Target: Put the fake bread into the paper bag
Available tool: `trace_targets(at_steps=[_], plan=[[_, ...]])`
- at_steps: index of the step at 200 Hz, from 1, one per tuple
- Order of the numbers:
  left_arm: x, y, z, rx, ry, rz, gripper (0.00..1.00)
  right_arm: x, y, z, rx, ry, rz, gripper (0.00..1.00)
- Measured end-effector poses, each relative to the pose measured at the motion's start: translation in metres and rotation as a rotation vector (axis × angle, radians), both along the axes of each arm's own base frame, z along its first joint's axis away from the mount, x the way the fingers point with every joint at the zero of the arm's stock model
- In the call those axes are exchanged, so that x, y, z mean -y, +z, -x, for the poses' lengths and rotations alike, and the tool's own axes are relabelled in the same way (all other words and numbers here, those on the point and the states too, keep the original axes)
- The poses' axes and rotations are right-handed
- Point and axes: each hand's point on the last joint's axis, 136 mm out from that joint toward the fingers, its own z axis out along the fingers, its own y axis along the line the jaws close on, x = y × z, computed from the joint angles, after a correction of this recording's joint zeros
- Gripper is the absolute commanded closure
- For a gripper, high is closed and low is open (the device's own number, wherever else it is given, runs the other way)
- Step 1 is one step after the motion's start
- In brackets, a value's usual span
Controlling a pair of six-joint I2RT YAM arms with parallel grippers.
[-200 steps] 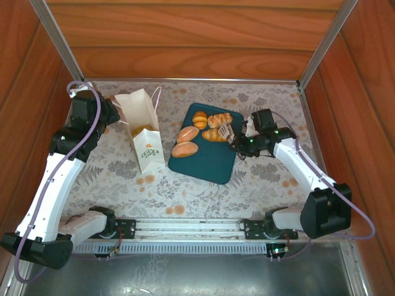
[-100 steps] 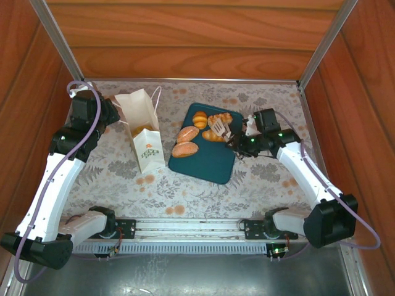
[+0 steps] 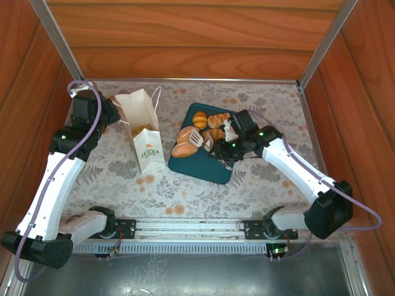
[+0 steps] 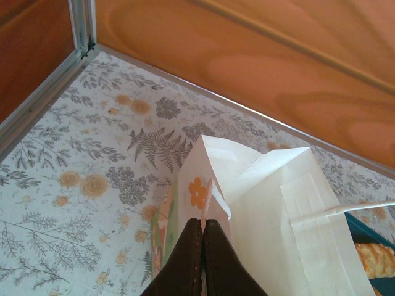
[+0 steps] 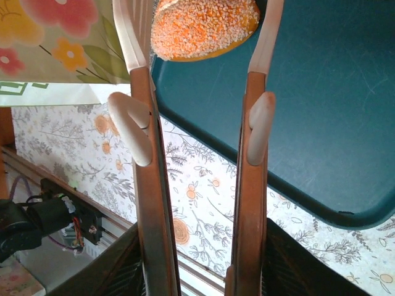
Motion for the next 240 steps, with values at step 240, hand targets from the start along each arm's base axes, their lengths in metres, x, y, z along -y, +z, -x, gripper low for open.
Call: trace_targets(at_steps=[240], plan=[[0.0,0.0,0.0,0.0,0.0,0.0,1.0,-0.047,-0.033,0.002,0.081,0.225,0.345,0.5]])
